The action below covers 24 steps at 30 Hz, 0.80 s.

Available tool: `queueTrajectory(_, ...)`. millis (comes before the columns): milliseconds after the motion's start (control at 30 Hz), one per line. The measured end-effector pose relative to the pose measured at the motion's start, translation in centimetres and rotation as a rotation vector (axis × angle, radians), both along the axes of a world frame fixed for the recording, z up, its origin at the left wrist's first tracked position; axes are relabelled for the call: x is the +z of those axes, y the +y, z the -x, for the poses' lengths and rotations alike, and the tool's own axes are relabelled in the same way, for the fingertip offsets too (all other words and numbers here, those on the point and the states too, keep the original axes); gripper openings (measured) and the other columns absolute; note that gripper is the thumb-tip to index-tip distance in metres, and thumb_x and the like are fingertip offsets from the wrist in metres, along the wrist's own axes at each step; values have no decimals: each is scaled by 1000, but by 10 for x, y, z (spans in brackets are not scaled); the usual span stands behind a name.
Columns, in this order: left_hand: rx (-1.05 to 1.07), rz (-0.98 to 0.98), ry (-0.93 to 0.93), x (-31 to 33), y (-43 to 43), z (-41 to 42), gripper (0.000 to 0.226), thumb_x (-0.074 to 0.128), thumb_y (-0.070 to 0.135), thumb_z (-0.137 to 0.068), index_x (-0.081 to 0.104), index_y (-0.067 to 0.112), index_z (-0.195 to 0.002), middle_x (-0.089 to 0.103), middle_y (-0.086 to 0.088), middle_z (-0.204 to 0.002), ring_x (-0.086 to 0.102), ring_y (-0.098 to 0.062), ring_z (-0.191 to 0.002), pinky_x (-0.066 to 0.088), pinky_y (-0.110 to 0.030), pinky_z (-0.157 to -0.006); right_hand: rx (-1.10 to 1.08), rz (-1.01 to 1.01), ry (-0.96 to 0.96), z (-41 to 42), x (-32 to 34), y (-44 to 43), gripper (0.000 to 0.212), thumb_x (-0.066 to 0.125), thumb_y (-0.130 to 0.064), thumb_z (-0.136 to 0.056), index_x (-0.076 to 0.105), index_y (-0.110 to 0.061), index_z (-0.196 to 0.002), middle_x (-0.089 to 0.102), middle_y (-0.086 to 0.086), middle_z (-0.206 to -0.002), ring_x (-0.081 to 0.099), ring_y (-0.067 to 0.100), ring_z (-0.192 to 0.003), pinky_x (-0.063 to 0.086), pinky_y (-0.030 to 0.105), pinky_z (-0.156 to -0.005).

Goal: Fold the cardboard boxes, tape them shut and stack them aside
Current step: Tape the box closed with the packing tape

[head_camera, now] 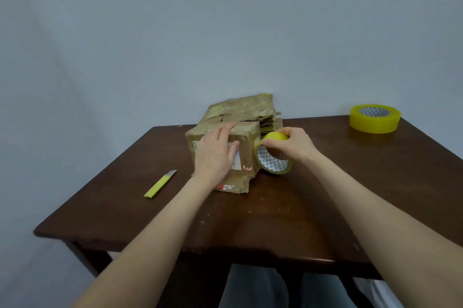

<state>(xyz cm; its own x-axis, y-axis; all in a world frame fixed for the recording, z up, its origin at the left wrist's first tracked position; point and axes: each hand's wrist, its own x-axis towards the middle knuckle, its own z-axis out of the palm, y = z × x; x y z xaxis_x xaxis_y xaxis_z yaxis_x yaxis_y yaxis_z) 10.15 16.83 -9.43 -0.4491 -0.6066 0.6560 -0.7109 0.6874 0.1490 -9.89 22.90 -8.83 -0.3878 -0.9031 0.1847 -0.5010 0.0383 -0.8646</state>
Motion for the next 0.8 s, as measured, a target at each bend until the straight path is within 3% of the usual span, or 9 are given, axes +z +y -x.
queueTrajectory(167, 228, -118, 11, -24, 5, -40, 35, 45, 21, -97, 48, 13, -131, 50, -6, -128, 52, -23, -114, 48, -35, -83, -28, 30, 35, -16, 1, 0, 58, 78, -44, -73, 63, -9, -117, 62, 6, -112, 57, 21, -103, 45, 30, -81)
queueTrajectory(367, 568, -437, -153, -35, -17, -94, 38, 40, 25, -99, 43, 13, -135, 41, -11, -138, 43, -30, -124, 43, -42, -91, -21, 28, 74, -26, 1, 0, 59, 77, -43, -74, 61, -9, -120, 56, 2, -106, 51, 16, -97, 41, 28, -80)
queueTrajectory(467, 681, -574, -261, -40, -29, -108, 35, 38, 22, -99, 43, 12, -132, 47, -13, -133, 47, -30, -121, 44, -40, -90, -16, 10, 78, -26, 0, 0, 58, 77, -44, -74, 61, -10, -119, 57, 1, -106, 53, 17, -97, 43, 29, -80)
queueTrajectory(600, 747, -550, -351, -48, -35, -119, 29, 39, 9, -96, 54, 13, -120, 57, -9, -119, 54, -25, -110, 46, -34, -79, 10, -10, 59, -22, 0, 1, 58, 79, -43, -72, 62, -11, -118, 59, 1, -105, 57, 19, -100, 51, 36, -89)
queueTrajectory(700, 737, -529, -295, -46, -35, -121, 23, 45, 7, -94, 57, 10, -113, 54, -10, -115, 54, -27, -107, 46, -34, -78, 28, -16, 51, -21, 1, 2, 62, 80, -41, -71, 60, -10, -121, 59, 2, -108, 57, 20, -101, 50, 36, -90)
queueTrajectory(800, 718, -620, -113, -40, -32, -121, 22, 50, 8, -92, 57, 4, -113, 51, -14, -114, 56, -32, -102, 47, -38, -79, 48, -41, 42, -20, 2, 4, 60, 81, -37, -72, 59, -10, -122, 58, 2, -108, 56, 18, -98, 47, 30, -83)
